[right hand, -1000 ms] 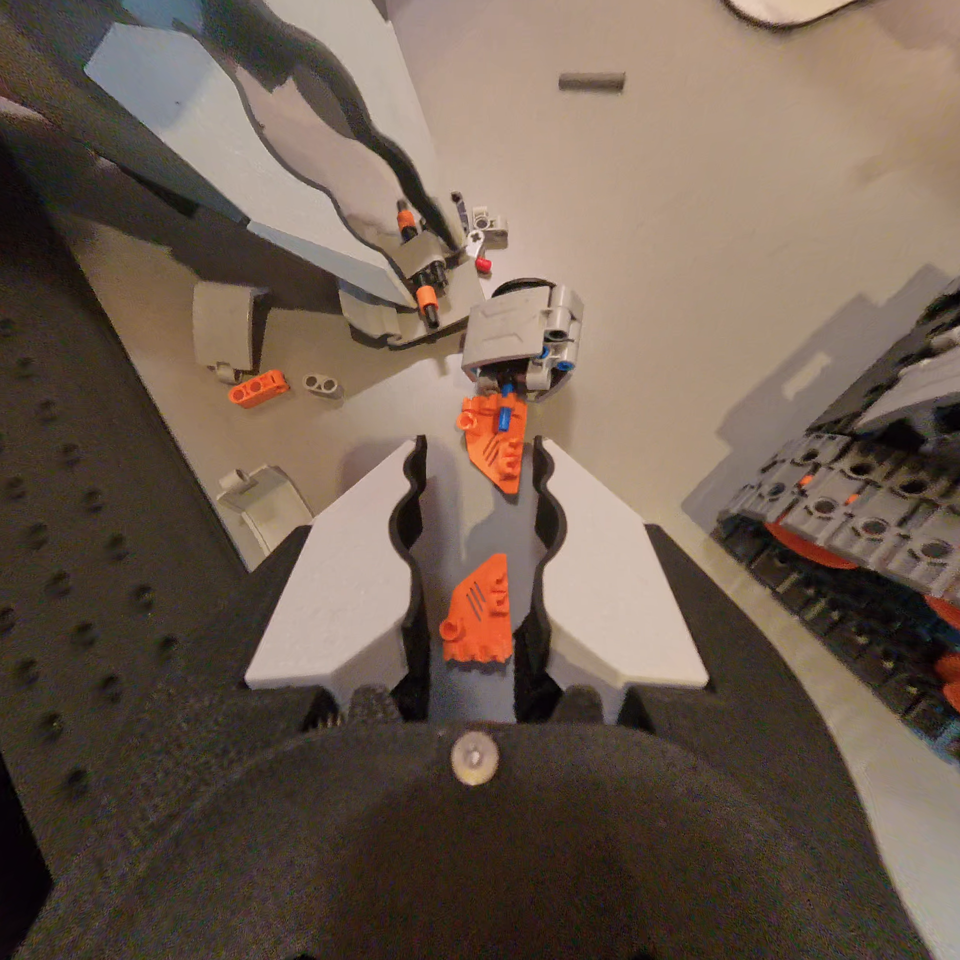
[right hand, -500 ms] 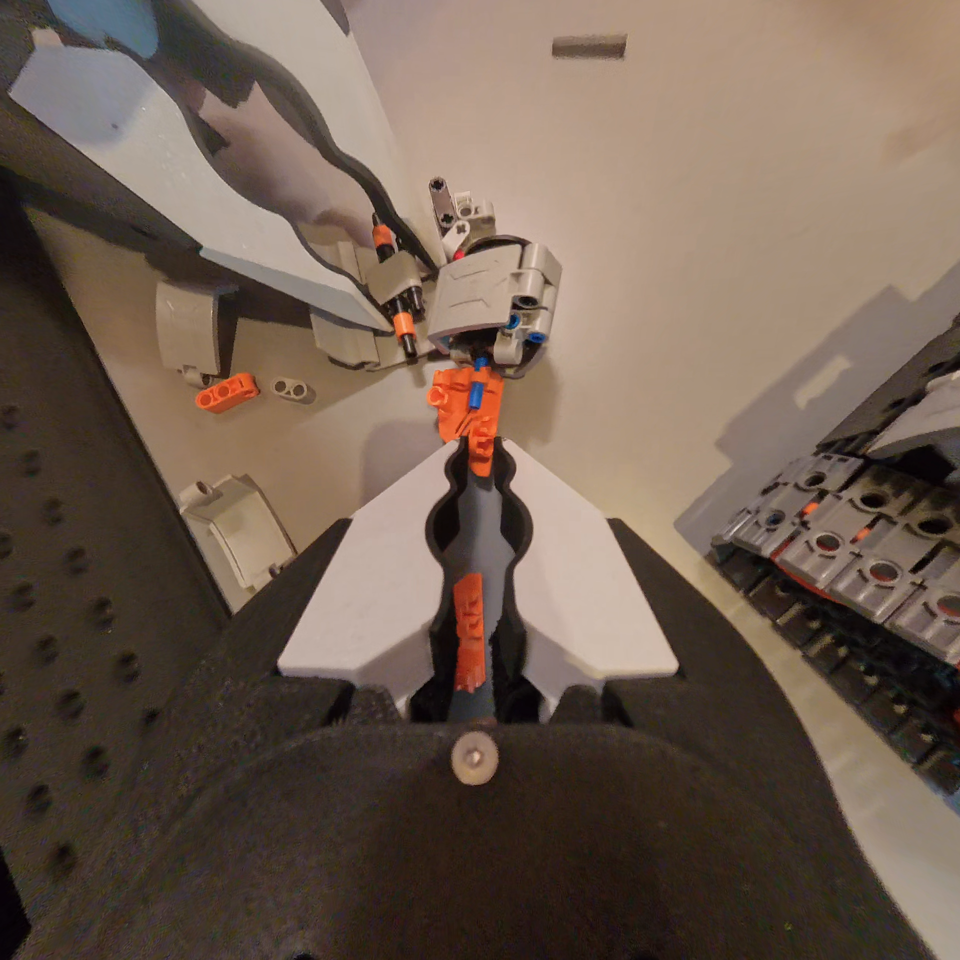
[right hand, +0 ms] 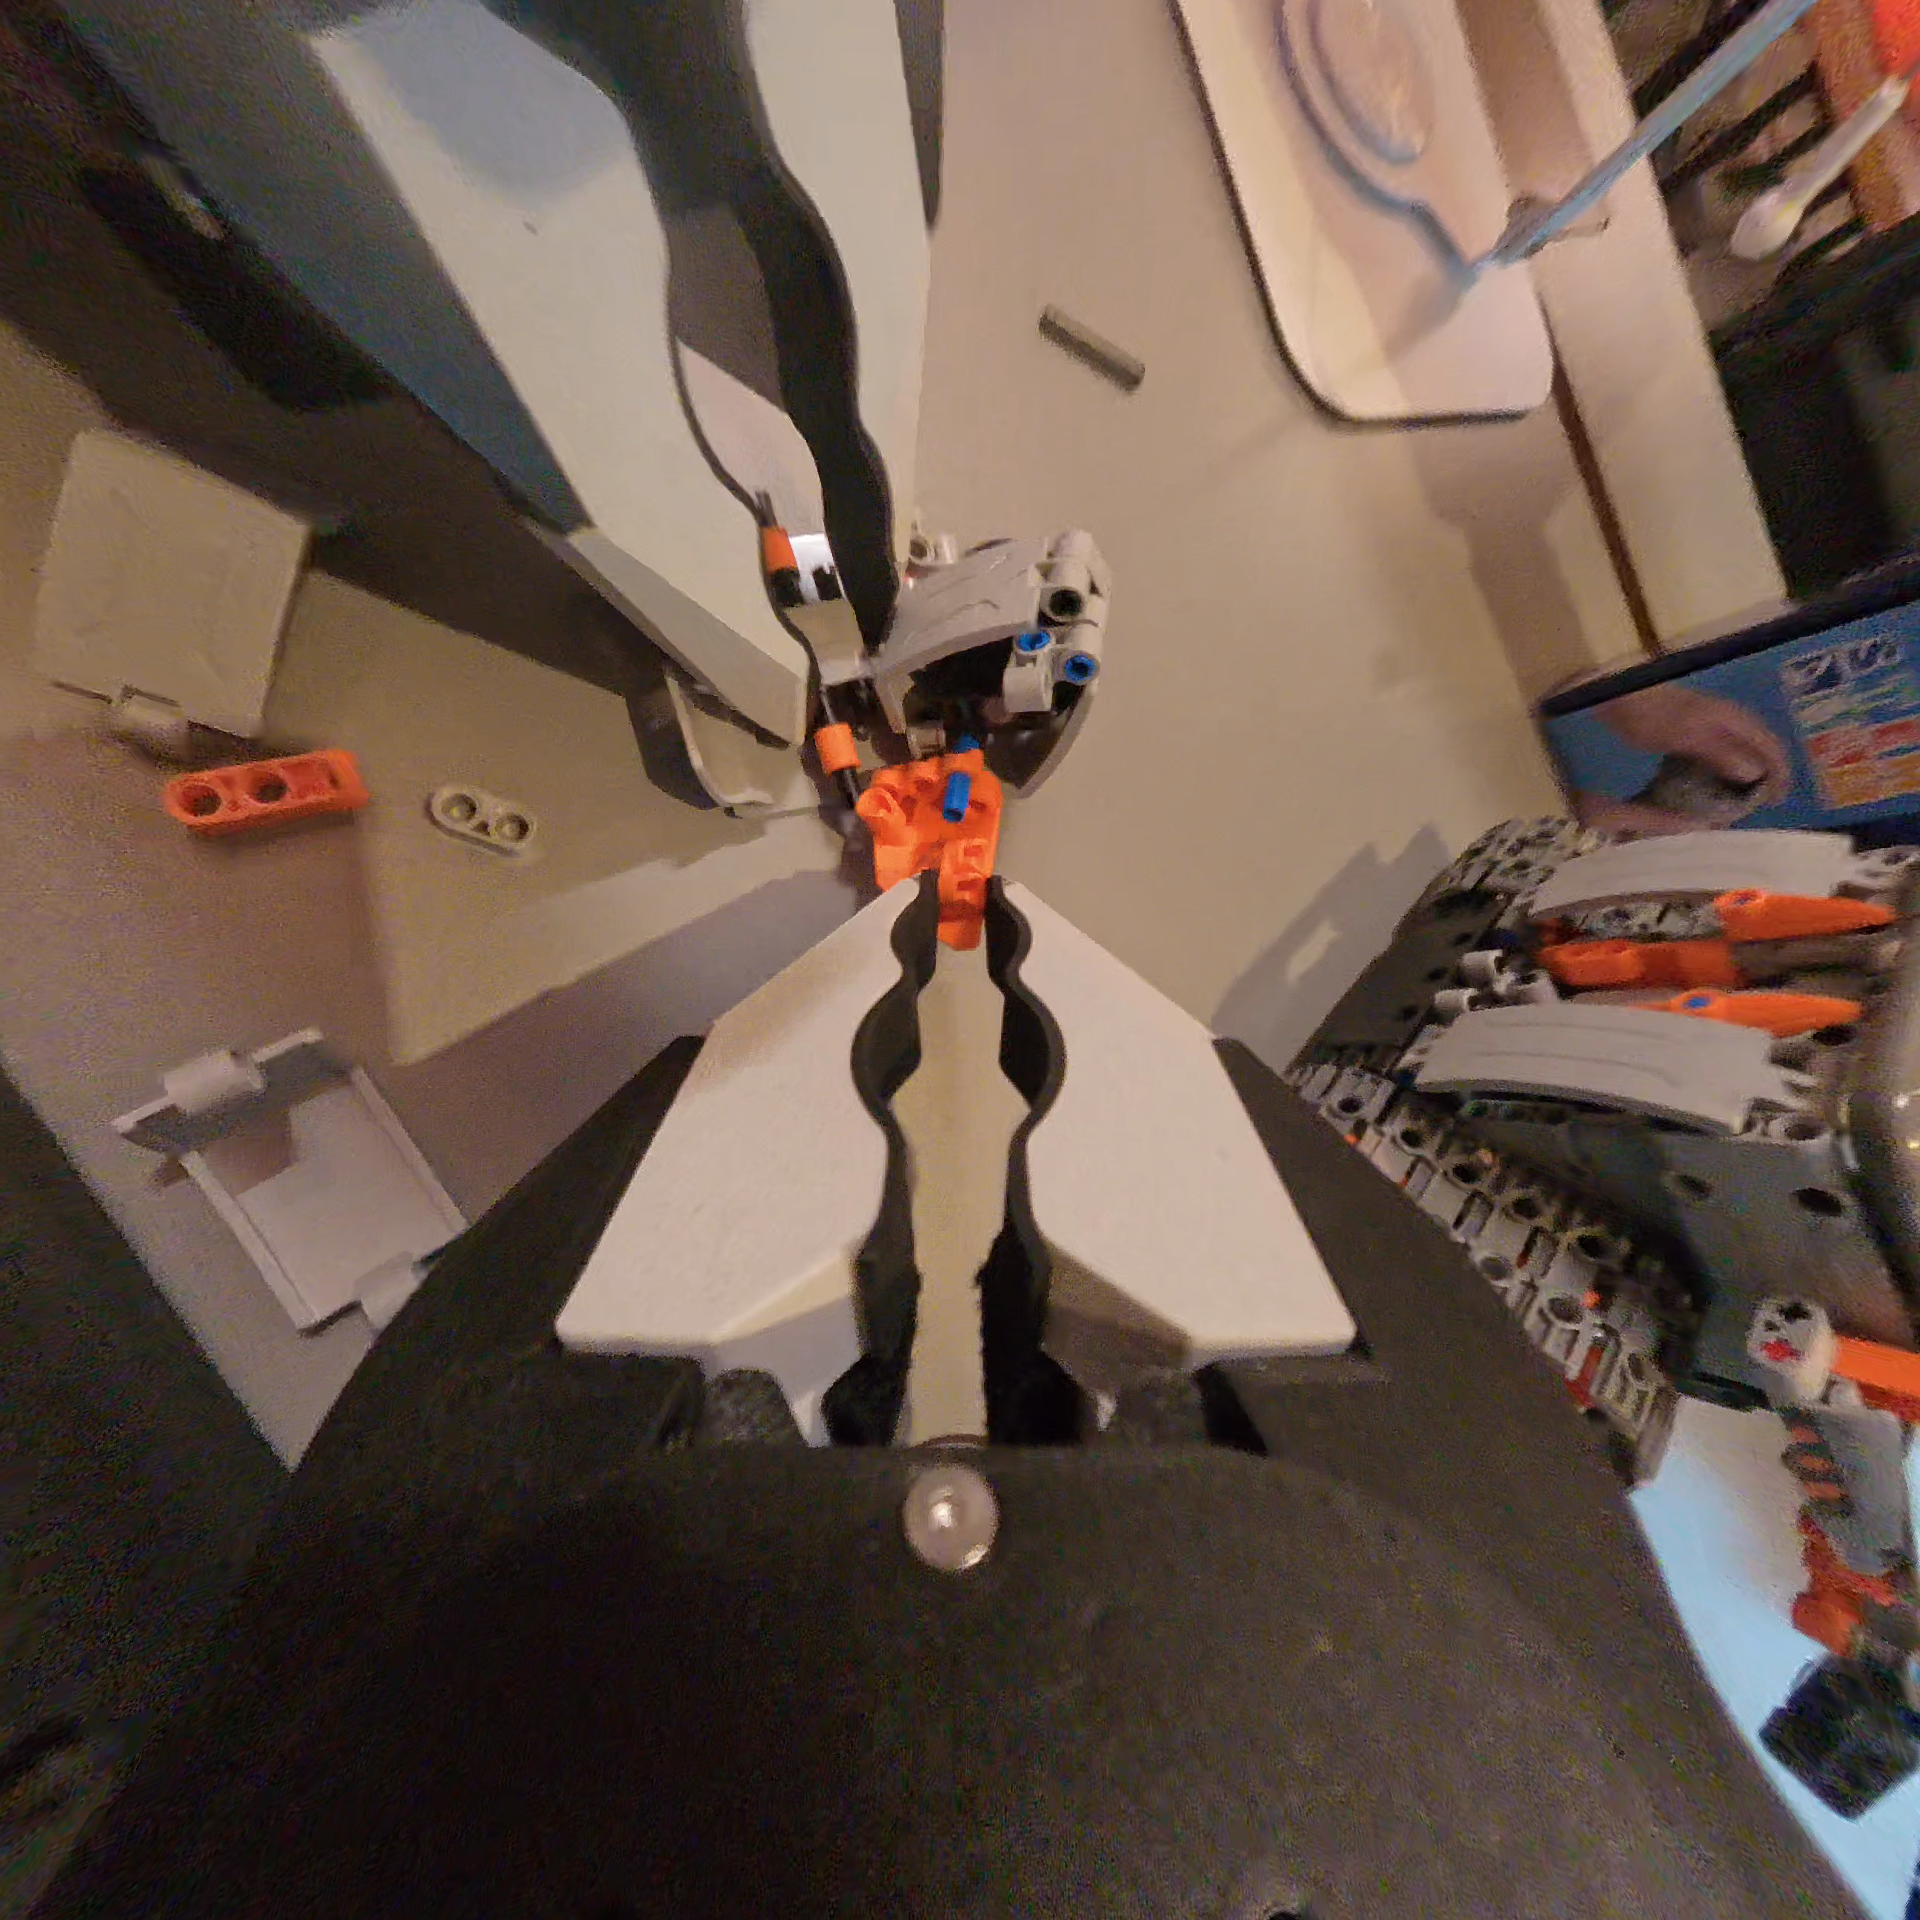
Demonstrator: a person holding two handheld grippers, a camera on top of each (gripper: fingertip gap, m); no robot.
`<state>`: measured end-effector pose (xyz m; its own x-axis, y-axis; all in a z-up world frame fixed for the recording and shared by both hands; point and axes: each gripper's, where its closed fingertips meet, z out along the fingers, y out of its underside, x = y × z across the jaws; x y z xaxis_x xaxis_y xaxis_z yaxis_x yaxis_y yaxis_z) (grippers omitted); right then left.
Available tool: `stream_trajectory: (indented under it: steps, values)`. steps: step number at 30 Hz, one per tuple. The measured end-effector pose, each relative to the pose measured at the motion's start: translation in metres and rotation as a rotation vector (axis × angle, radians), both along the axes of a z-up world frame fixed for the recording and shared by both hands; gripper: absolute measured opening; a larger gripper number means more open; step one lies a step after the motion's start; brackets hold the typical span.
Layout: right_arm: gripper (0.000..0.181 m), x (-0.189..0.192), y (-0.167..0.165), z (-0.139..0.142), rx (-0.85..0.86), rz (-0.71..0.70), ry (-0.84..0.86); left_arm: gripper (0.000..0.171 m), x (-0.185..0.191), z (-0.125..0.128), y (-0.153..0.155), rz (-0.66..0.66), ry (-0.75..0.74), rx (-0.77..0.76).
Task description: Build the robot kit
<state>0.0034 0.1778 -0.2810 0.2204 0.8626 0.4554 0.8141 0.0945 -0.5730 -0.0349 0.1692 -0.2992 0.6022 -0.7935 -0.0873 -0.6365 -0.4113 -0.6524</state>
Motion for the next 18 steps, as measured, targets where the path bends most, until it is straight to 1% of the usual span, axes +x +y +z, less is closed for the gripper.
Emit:
stream_trajectory:
  steps: [3,6,11,14,17,18]
  values:
    - [0.006,-0.004,-0.001,0.001,0.063,0.013,-0.017,0.022,0.000,0.000,0.001,0.006,-0.001,0.002]
    - [0.006,-0.007,-0.004,0.005,0.009,0.017,0.046,0.022,-0.001,0.000,0.001,0.010,-0.001,0.005]
    - [0.006,-0.006,-0.003,0.008,0.064,0.027,0.037,0.022,-0.003,0.000,0.006,0.023,0.013,0.026]
    - [0.006,0.004,0.009,0.012,0.176,-0.002,-0.035,0.022,-0.003,0.000,0.009,0.027,0.011,0.025]
    - [0.006,0.015,0.021,0.012,0.241,-0.040,-0.094,0.022,-0.002,0.000,0.010,0.028,0.004,0.017]
    - [0.006,0.014,0.020,0.011,0.243,-0.032,-0.104,0.022,-0.002,0.000,0.010,0.027,0.002,0.016]
